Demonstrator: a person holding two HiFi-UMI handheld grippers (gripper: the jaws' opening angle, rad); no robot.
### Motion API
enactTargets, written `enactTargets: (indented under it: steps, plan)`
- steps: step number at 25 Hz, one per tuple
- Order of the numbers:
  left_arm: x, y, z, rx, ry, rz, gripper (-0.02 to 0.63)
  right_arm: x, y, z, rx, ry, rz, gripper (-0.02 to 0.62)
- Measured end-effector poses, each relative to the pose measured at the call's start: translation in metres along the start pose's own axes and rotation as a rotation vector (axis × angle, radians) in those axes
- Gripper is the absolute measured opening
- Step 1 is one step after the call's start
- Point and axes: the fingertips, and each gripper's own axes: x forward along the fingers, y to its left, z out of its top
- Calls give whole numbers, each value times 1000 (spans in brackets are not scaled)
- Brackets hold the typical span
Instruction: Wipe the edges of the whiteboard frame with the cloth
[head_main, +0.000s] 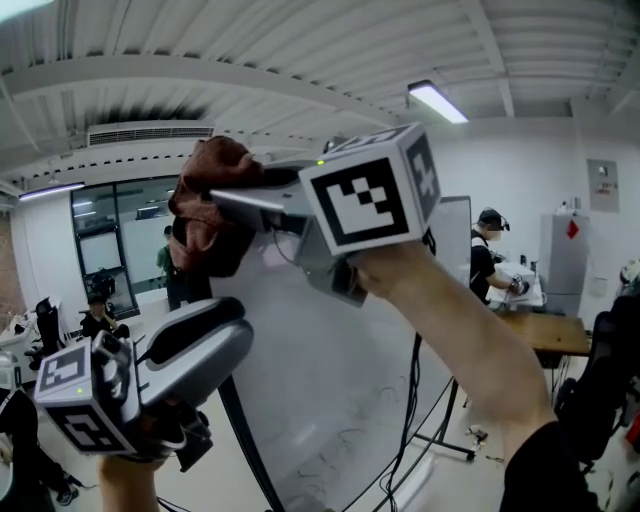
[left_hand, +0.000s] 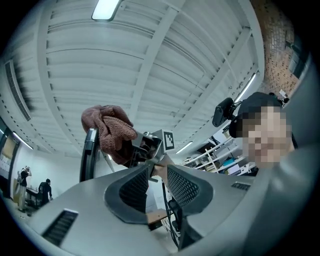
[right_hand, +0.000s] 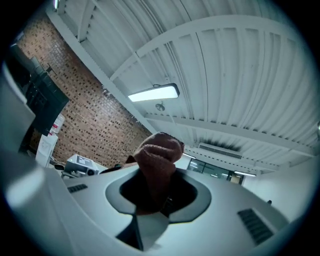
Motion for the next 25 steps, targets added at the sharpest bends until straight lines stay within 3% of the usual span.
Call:
enactTargets:
  steps: [5, 14, 25]
  plan:
    - [23, -1, -6, -4, 30, 25, 115, 5, -8, 1, -15, 52, 9, 119]
    - [90, 7, -57, -54, 81, 100, 115, -23, -43, -17, 35, 107, 32, 118]
    - [94, -3, -59, -126, 111, 14, 115, -32, -88, -23, 169, 105, -82, 118]
